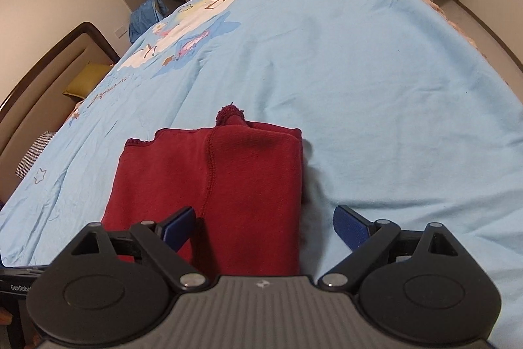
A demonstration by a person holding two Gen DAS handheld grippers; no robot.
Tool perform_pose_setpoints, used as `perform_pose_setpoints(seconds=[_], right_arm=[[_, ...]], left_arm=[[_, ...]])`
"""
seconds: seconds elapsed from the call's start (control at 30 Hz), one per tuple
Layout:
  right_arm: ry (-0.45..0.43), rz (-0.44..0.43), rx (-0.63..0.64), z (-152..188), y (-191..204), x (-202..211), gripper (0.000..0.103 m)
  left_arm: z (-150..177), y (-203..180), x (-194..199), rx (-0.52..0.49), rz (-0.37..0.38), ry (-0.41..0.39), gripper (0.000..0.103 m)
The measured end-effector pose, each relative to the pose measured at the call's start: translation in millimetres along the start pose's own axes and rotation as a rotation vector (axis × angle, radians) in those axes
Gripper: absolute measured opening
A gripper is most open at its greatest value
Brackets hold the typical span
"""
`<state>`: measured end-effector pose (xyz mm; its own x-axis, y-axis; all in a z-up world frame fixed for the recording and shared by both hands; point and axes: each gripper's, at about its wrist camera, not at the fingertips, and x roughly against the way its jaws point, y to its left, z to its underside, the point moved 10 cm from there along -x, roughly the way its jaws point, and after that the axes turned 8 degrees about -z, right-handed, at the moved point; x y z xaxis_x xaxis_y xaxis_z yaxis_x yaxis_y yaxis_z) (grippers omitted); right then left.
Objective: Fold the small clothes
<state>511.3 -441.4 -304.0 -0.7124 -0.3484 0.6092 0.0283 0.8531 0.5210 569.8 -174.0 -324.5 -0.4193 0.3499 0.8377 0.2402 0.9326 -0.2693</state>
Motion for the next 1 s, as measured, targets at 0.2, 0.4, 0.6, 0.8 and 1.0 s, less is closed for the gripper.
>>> perform_pose_setpoints(seconds=[0.2,0.4,0.6,0.8,1.0], right_arm=[[-0.001,0.003,-0.002,1,-5,5,0.068],[0.005,-0.028,0.003,-3,2,6,0.026],[-0.020,-0.024,0.042,-13,21,14,0.014],[-0.054,-0.066,0.124,-33,65,25,0.013],[-0.058,-0.155,0.134,-51,106,10,0.013]], left_arm=[[-2,4,0,0.036,0.019,0.016,0.099],[-7,-4,7,0.006,0.085,0.029,0.070],[-15,-3,24,0.012,0.076,0.037,0.031],[-31,-7,64,-0.018,0.049,-0.028,0.028],[-52,30,101,0.074,-0.028,-0.069,0.028]])
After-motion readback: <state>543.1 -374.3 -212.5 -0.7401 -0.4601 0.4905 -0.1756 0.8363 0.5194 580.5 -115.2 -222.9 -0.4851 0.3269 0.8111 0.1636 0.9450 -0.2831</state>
